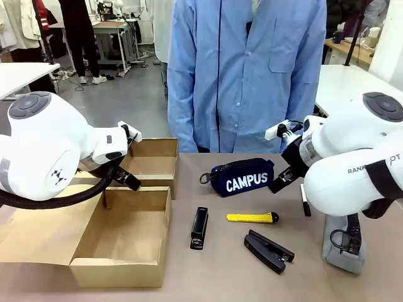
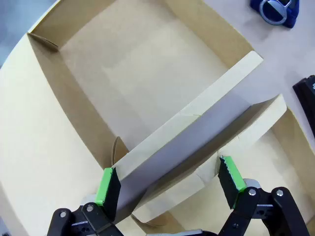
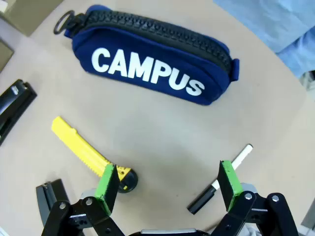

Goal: Place items inside the box.
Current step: Pick up a Pencil pouch or Stapler and place it inside the Mailer Box closest to the robot.

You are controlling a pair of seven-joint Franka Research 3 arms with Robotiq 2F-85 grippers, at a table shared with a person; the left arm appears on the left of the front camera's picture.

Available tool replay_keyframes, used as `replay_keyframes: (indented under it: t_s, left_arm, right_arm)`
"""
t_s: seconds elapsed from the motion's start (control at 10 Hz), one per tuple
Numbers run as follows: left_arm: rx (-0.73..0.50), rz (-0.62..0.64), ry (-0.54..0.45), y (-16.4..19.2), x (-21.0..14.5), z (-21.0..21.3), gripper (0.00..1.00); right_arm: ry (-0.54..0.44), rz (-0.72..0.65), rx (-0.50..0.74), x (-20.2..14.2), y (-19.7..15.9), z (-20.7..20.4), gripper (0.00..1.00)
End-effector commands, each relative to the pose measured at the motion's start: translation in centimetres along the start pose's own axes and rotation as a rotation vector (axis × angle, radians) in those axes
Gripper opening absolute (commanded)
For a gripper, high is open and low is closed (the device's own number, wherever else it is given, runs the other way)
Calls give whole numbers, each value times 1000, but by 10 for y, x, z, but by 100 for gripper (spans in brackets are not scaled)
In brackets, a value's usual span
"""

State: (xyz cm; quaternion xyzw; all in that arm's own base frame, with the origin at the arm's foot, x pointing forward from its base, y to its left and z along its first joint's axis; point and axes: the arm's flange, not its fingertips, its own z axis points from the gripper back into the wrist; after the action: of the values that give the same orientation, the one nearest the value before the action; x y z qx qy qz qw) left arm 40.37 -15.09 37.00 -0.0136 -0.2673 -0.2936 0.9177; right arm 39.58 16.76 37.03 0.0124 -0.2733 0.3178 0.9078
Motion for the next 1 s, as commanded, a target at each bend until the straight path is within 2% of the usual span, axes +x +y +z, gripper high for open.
replay_keyframes:
  t_s: [0.0, 0.9]
  left_arm:
    - [0, 0, 0, 0, 0, 0, 100]
    - [0, 0, 0, 0, 0, 0, 100]
  right_arm:
    - [-1, 0, 0, 0, 0, 0, 100]
    - [-1, 0, 0, 0, 0, 0, 100]
